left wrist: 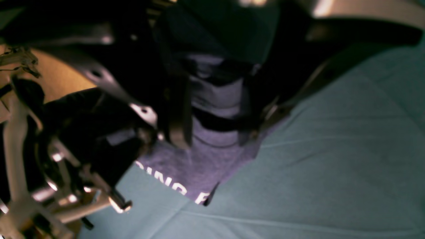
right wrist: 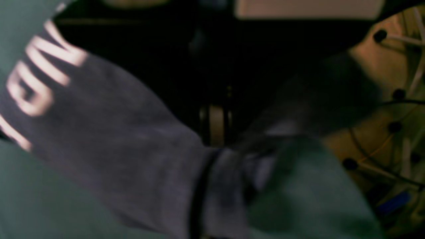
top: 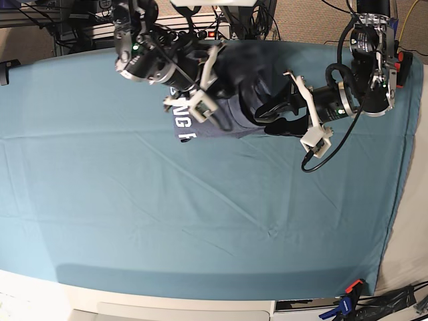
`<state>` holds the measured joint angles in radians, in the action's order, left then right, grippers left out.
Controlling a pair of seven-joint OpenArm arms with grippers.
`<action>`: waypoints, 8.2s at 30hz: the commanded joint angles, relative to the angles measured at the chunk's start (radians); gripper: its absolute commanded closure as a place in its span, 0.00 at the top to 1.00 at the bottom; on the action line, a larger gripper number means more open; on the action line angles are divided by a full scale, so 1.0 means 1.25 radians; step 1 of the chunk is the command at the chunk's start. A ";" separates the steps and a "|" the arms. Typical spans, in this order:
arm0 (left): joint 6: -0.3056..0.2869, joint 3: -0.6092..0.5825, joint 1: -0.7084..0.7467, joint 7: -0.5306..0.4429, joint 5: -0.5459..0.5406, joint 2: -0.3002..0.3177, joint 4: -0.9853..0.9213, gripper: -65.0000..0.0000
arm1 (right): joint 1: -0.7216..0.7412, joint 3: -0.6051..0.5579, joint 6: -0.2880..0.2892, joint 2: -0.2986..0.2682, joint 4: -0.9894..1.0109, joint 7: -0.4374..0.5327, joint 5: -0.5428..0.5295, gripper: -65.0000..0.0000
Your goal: Fold the T-shirt properly
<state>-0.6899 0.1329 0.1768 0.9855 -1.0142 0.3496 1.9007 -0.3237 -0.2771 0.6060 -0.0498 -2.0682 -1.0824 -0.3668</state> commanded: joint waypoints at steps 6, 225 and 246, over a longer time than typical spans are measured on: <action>-0.007 0.004 -0.007 -0.029 0.014 0.009 0.014 0.38 | 0.006 -0.047 0.002 0.001 -0.012 0.016 -0.015 0.00; 0.282 -0.225 0.020 -0.062 0.609 0.077 -0.046 0.00 | 0.066 0.427 -0.165 -0.064 0.016 0.027 0.245 0.00; 0.216 -0.225 -0.033 -0.067 0.463 -0.005 -0.103 0.00 | 0.066 0.427 -0.165 -0.064 0.016 0.028 0.243 0.00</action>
<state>-0.4156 -0.1471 0.1402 0.8867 -0.4351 0.3397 1.7657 -0.2493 0.2531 0.4034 -0.1192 -2.0293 -1.0626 -0.0570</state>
